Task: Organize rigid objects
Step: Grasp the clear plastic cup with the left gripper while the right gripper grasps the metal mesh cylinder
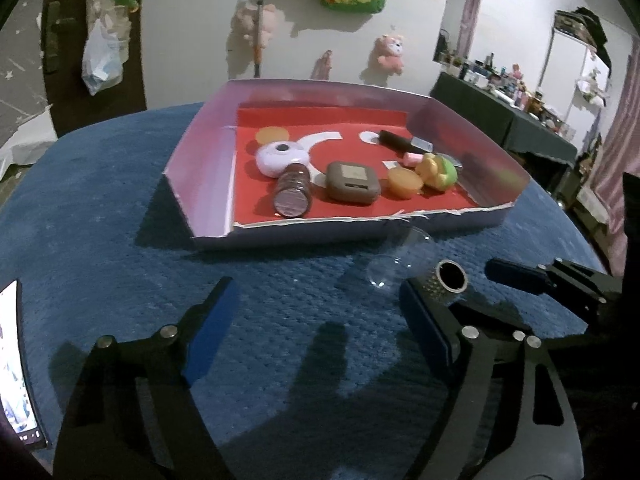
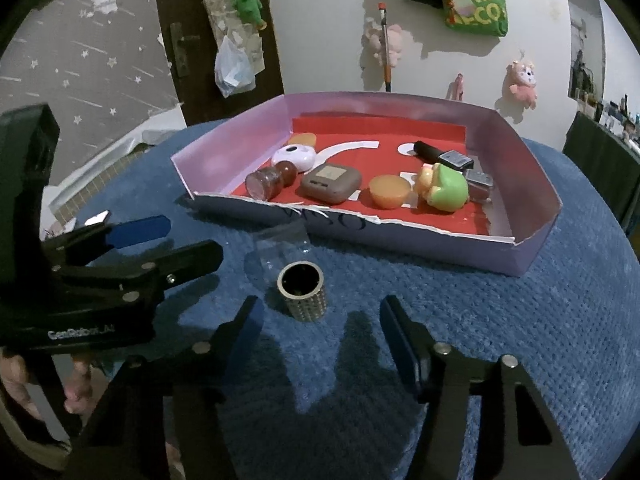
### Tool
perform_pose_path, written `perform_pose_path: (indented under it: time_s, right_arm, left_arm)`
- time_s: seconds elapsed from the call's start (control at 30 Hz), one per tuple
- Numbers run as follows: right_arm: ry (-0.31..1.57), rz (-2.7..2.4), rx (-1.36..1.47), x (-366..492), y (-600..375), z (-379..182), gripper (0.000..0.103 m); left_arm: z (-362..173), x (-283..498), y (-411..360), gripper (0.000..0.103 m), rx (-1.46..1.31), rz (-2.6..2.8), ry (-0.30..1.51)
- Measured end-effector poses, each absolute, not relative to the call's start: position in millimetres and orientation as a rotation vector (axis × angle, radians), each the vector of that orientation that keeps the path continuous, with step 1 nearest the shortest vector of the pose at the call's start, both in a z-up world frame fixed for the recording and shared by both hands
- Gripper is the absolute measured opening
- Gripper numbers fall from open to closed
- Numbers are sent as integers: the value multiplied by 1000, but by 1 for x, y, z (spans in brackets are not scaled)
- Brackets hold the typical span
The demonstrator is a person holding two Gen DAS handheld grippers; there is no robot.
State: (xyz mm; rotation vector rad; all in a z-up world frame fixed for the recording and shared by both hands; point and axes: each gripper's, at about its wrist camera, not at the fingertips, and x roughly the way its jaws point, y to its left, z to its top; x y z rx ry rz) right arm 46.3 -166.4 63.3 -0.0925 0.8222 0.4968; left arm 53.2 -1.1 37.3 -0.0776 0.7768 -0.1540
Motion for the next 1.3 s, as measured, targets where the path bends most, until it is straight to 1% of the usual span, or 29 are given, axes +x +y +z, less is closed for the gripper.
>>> perform_pose_path:
  time_s: [0.33,0.6,0.77,0.83,0.97,1.07,1.23,1.3]
  right_arm:
    - [836,481,-84,60,-164,55,63]
    - [819,406,4,65,-202,62,63]
    - [828,459,-2,61,-201,60,63]
    - [833,475,-9,60,-198,58,63]
    - [829,479,-39,63,-193,56,62]
    - [829,473,-52,67,-193,55,61]
    - [829,484,-64,72,-191,54,60]
    - [832,493,-73,76,-188,53,58]
  left_arm:
    - [39,58,-5,82,-89,-179,784]
    - [37,63,-14,82,-80,-203,790]
    - [33,68,-22,82,-67,-222,799]
    - [31,71,-23,80,-68,-228,807]
    - [28,78,-22,80,-88,-240,826]
    - [26,84,-23,77,-105,-262,839]
    - [22,94,-26,76,-109,-284,861]
    - [21,96,-28,75,-108,-290,874]
